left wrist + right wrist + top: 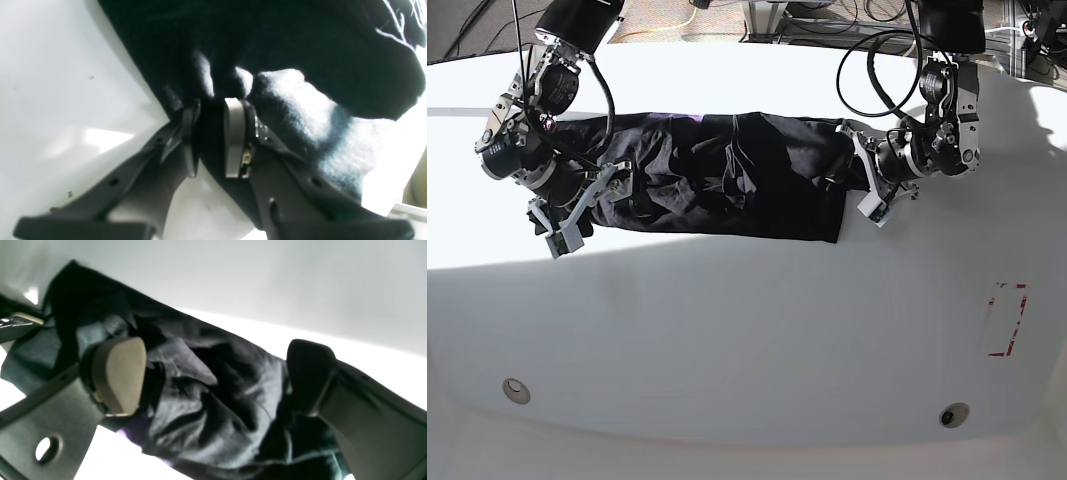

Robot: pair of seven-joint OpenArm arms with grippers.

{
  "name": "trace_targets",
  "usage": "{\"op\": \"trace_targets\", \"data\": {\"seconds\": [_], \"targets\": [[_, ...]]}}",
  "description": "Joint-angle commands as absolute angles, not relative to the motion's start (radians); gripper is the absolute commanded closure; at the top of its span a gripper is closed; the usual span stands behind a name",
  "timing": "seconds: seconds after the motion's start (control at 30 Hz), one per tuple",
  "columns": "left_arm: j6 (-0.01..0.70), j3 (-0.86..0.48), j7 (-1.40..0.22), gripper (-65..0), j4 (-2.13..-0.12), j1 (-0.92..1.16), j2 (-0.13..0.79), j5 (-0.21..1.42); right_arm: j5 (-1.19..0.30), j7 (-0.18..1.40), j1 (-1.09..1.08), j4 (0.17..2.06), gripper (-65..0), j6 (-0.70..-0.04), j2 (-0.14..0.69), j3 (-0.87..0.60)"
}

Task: Layout the t-shirt on the table in an organized manner, then fold the t-shirt properly
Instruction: 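Release the strip end with the right gripper and regrasp it further out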

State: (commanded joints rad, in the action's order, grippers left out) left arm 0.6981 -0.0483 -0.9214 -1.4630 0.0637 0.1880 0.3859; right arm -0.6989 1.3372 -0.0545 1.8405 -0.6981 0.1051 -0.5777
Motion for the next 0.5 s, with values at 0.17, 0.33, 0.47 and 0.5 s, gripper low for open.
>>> {"op": "trace_targets", "data": {"seconds": [0.17, 0.33, 0.47, 0.5], "targets": [[0.698, -0.053, -0.921, -10.7, -1.460, 0.064, 0.191, 0.386, -0.762, 1.368, -0.082, 1.629, -65.0, -0.698, 0.168, -0.710], [0.698, -0.053, -0.921, -10.7, -1.458, 0.064, 0.199, 0.386, -0.792, 1.357, -0.119, 1.402, -65.0, -0.698, 0.278, -0.745], [0.698, -0.053, -0.921, -10.7, -1.457, 0.064, 0.211, 0.386, -0.794, 1.322, -0.120, 1.339, -65.0, -0.698, 0.354, -0.753], [0.698, -0.053, -0.921, -10.7, -1.455, 0.064, 0.211, 0.386, -0.794, 1.317, -0.120, 1.330, -65.0, -0.698, 0.363, -0.753]]}}
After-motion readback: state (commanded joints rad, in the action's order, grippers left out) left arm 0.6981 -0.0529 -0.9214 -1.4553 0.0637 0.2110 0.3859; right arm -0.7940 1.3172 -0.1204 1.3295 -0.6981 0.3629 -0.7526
